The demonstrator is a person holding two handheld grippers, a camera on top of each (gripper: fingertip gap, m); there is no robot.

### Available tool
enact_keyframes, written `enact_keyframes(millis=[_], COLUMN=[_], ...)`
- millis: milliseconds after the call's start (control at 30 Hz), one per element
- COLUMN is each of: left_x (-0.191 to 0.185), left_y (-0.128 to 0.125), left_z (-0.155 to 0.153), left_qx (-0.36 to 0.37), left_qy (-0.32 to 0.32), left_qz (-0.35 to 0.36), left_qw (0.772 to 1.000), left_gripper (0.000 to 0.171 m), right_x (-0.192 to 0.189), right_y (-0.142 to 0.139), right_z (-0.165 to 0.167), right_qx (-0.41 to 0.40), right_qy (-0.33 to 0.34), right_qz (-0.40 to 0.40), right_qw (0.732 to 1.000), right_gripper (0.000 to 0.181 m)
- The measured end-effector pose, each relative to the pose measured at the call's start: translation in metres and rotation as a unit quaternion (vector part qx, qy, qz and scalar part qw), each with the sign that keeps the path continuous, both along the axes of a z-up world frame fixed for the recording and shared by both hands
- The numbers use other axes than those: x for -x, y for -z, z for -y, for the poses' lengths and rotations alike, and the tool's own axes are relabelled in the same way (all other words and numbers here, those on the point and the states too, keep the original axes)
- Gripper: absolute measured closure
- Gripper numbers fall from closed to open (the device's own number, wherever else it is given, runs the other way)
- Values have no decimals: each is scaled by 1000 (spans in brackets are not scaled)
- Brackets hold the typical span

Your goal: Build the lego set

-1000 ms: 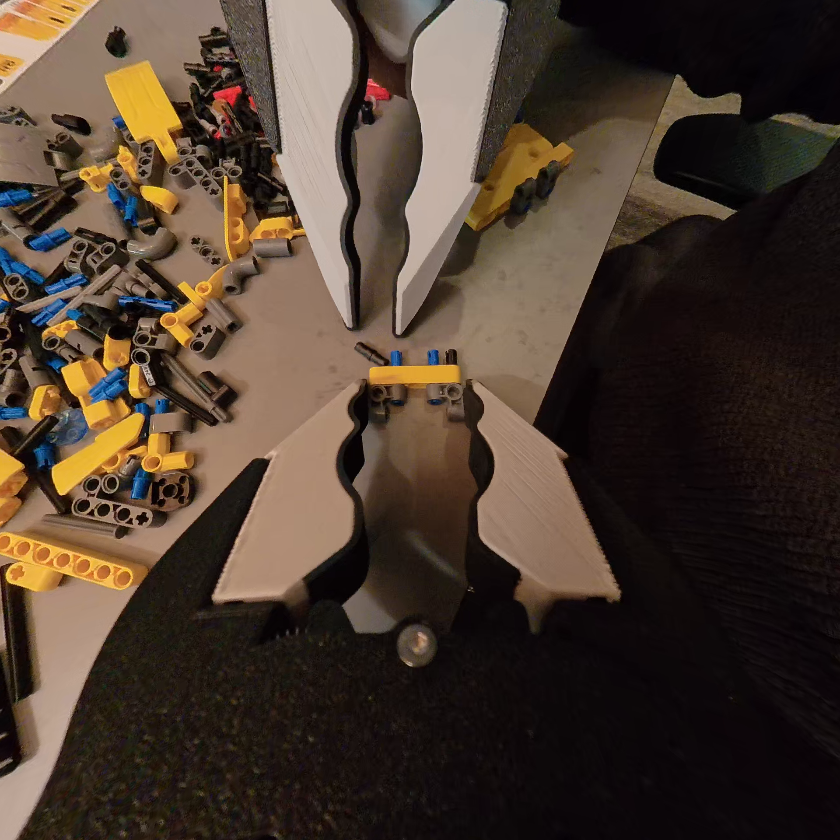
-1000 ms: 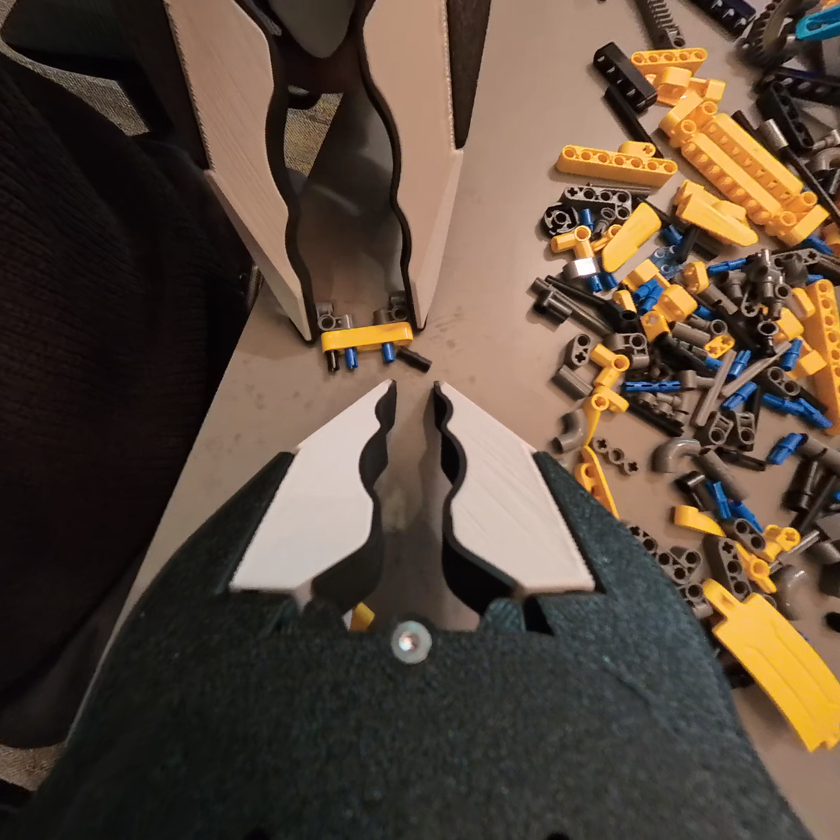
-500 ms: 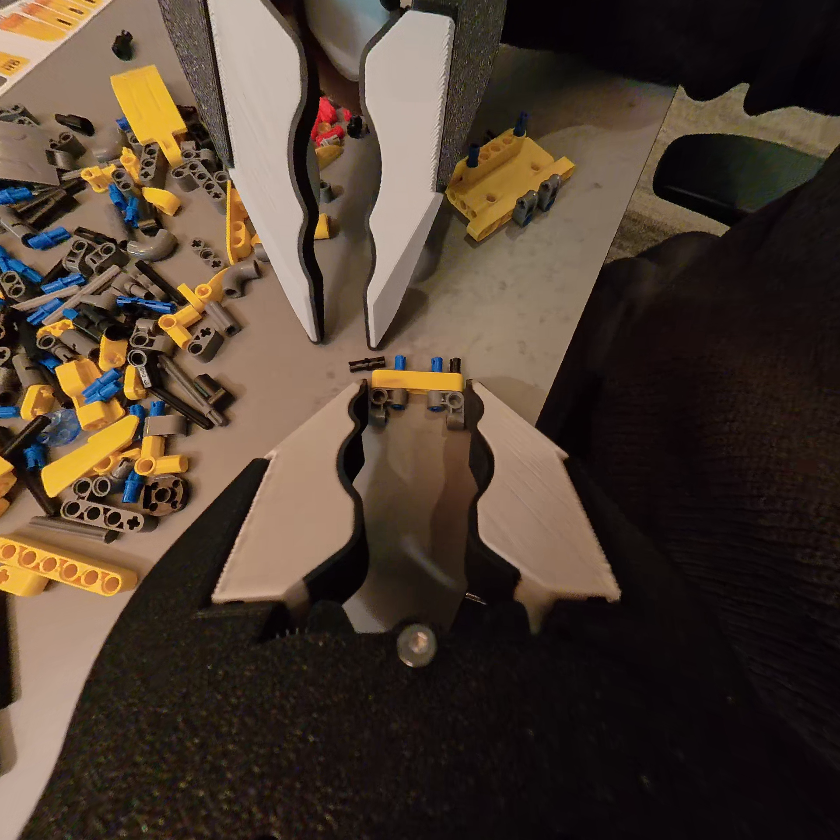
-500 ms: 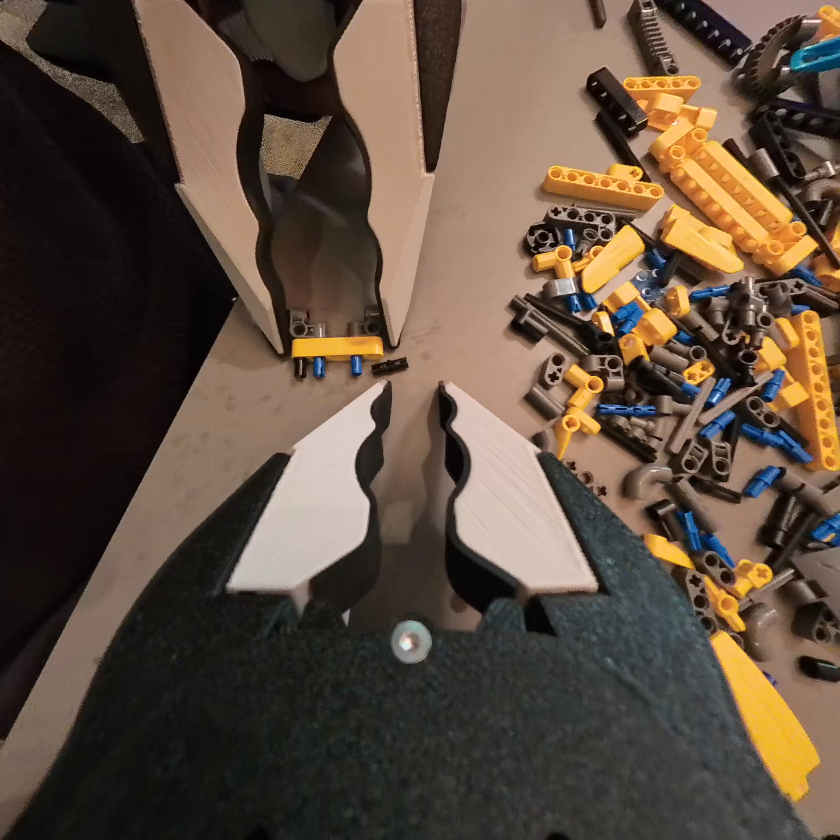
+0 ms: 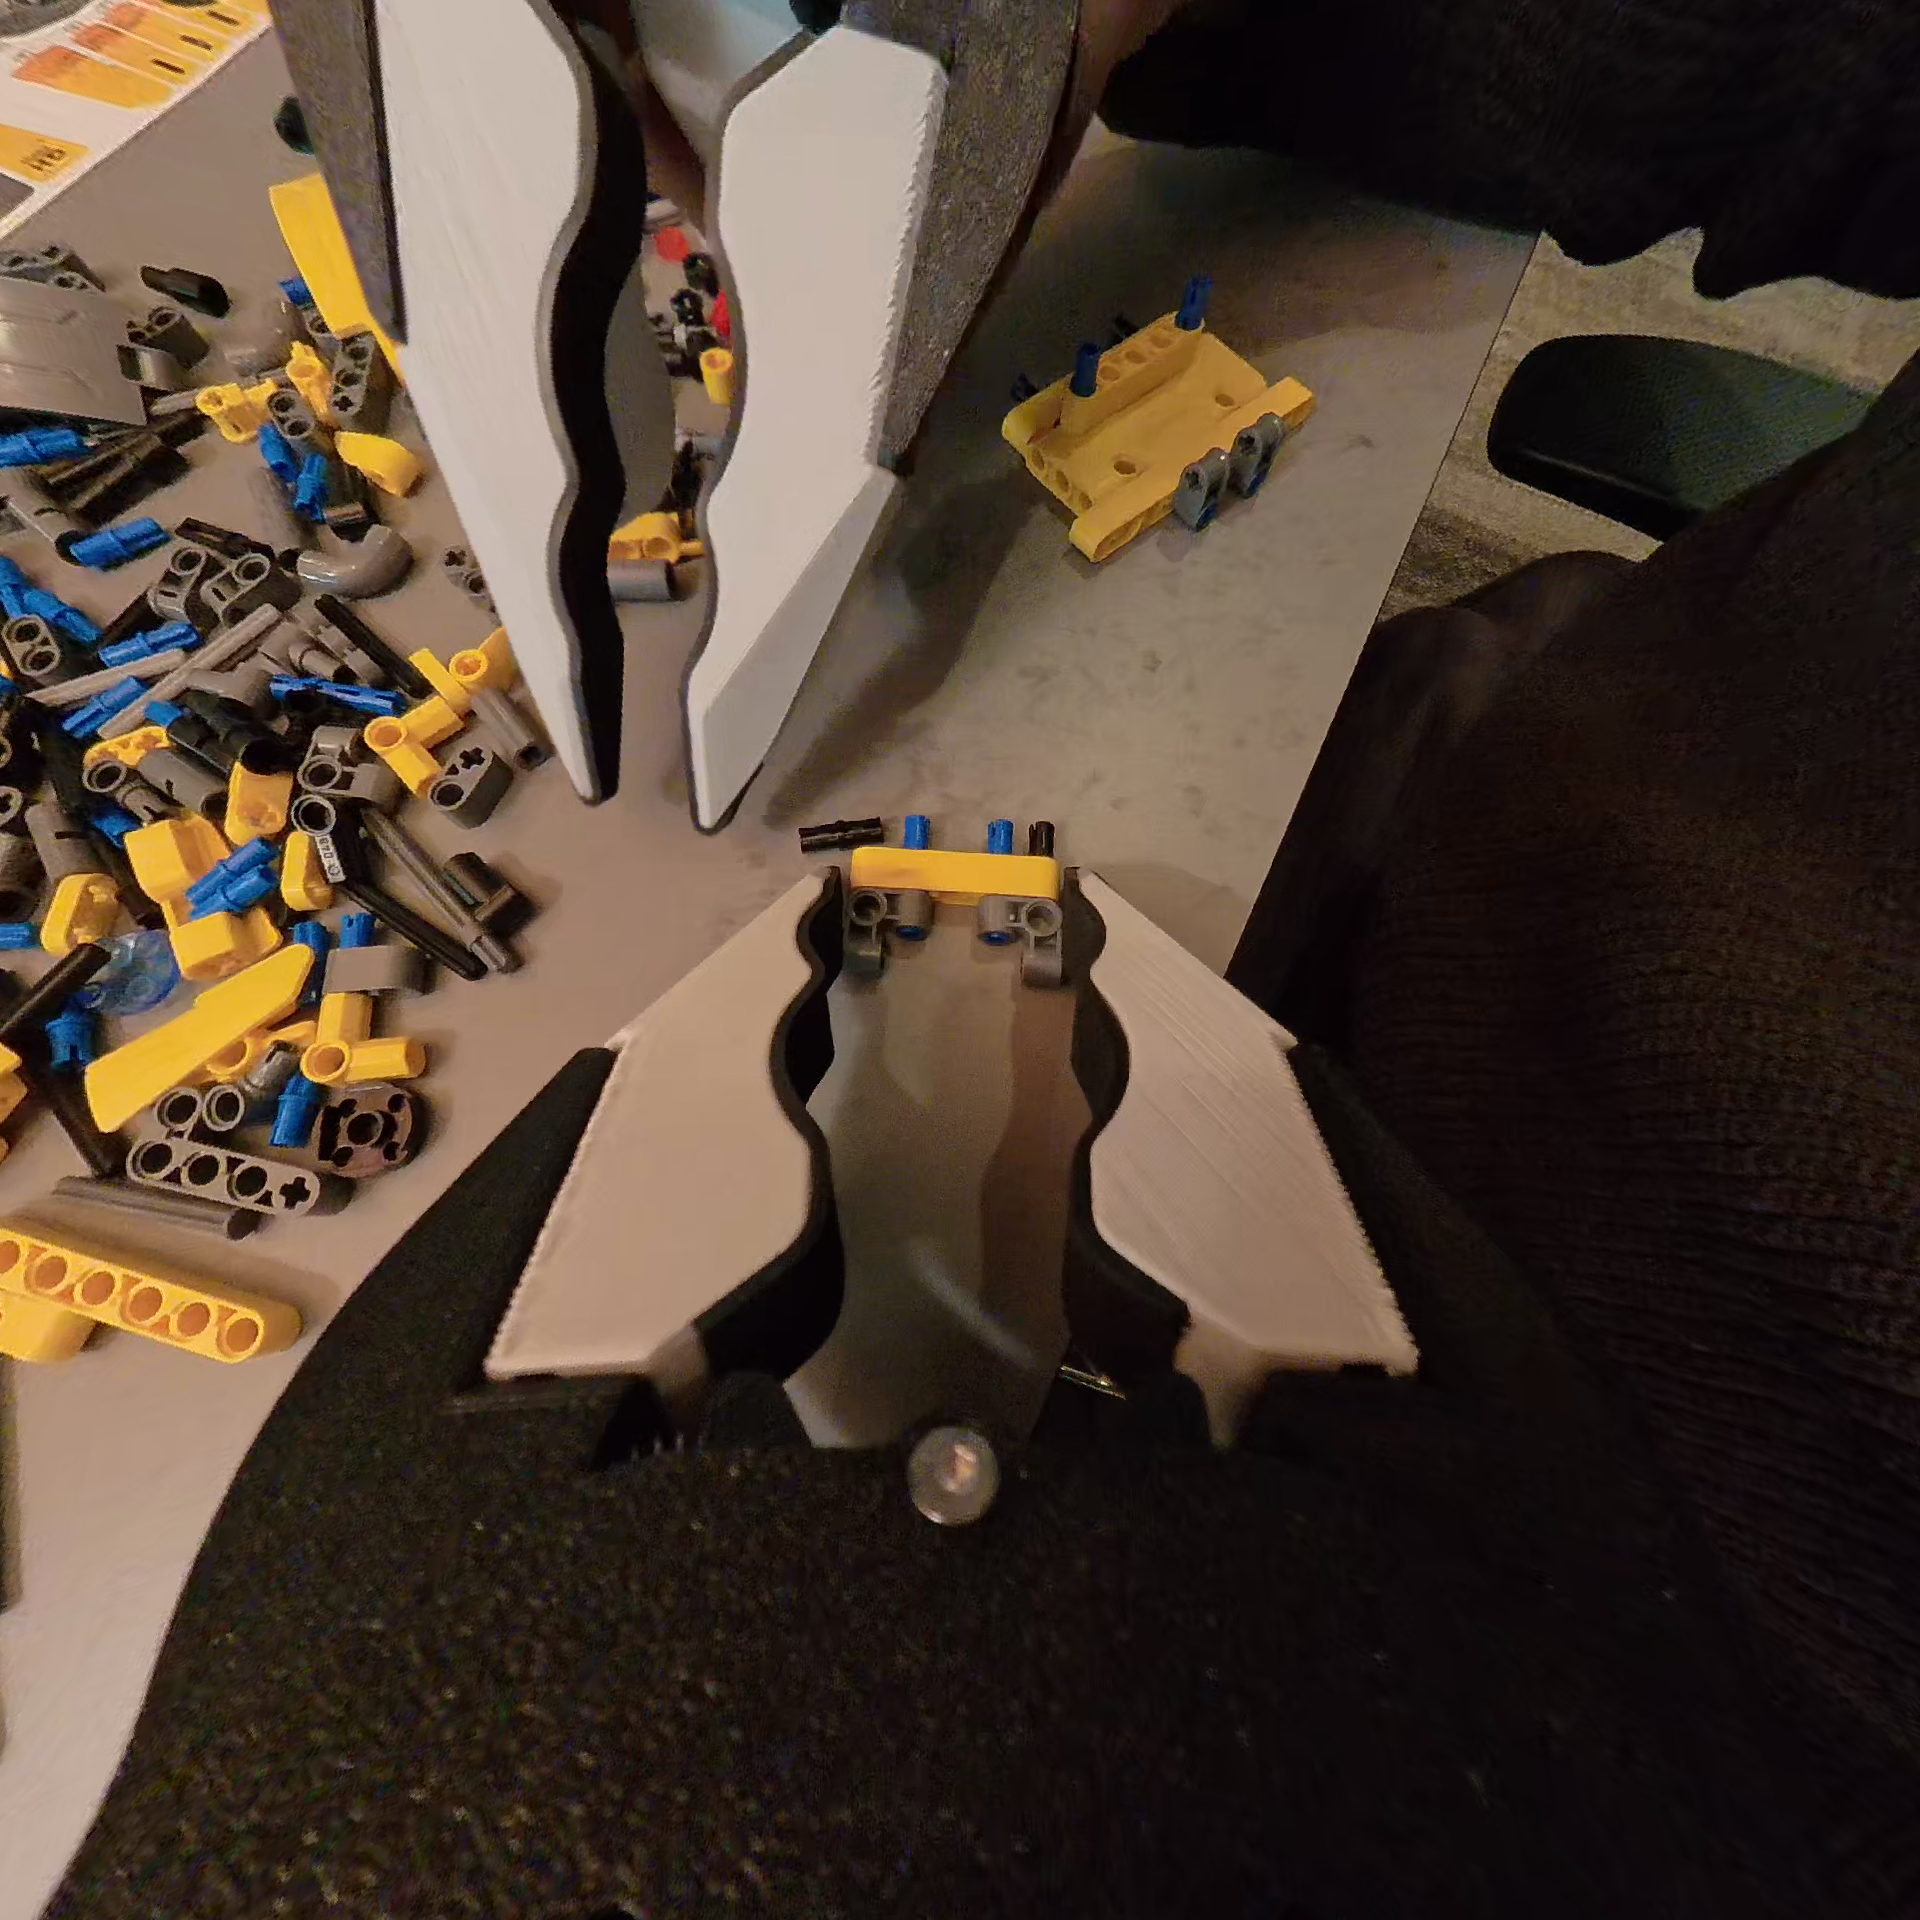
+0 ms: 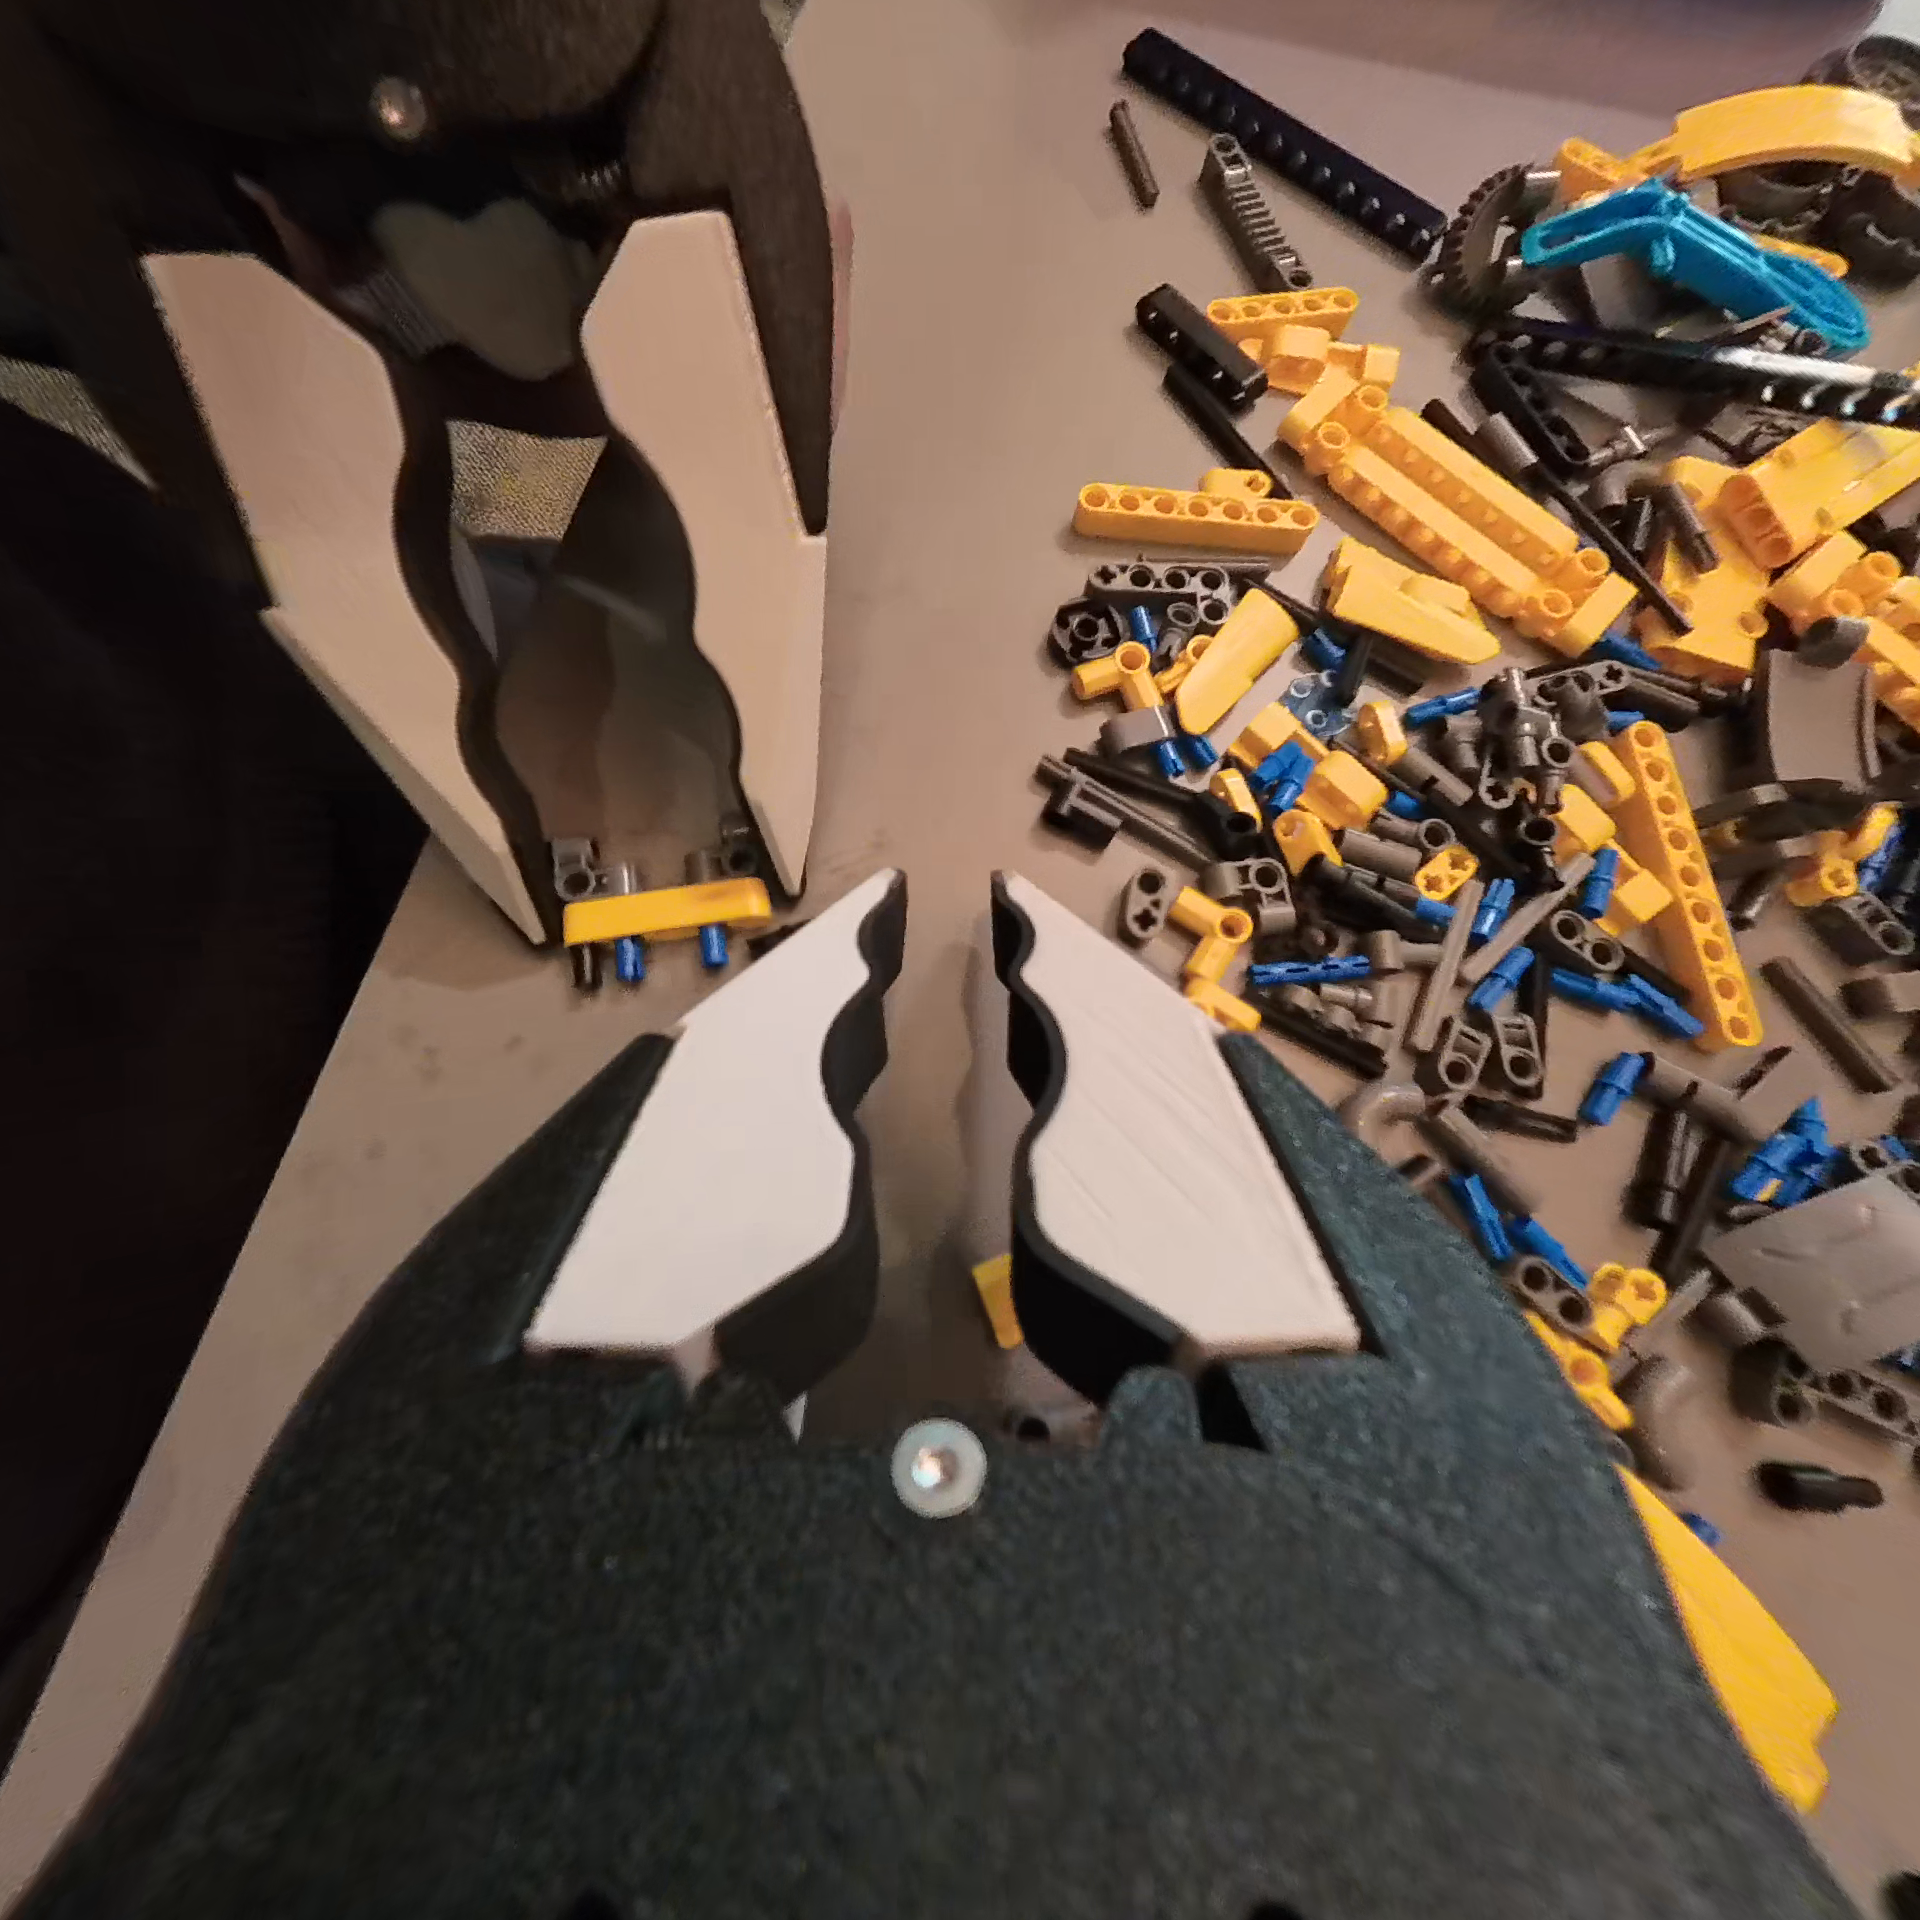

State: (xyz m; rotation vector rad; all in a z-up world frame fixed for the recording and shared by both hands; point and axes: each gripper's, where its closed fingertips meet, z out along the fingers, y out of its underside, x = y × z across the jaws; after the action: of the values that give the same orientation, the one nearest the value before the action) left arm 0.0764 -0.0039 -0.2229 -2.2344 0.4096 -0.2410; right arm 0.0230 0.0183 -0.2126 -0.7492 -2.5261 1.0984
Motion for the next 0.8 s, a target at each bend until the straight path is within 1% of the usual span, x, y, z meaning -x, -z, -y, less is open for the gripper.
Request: enact_keyframes(millis=[200, 433, 633, 800], left_x=[0, 0, 0, 0], left_y=[0, -1, -1, -1], left_z=[0, 0, 0, 0], left_qx=[0, 3, 2, 2], left_qy=[0, -1, -2, -2], left_qz=[4, 23, 19, 20], left_qw=[1000, 1000, 1000, 1000], left_gripper=[130, 130, 130, 130], right_x=[-6, -16, -25, -24], right_y=[11, 11, 11, 8], right_z=[8, -2, -9, -14], right_qx=[-11, -12, -26, -23], right_qy=[-11, -14, -20, 1], right_qz=[29, 47, 51, 47], right_qw=[999, 999, 998, 999], right_gripper=[165, 164, 164, 164])
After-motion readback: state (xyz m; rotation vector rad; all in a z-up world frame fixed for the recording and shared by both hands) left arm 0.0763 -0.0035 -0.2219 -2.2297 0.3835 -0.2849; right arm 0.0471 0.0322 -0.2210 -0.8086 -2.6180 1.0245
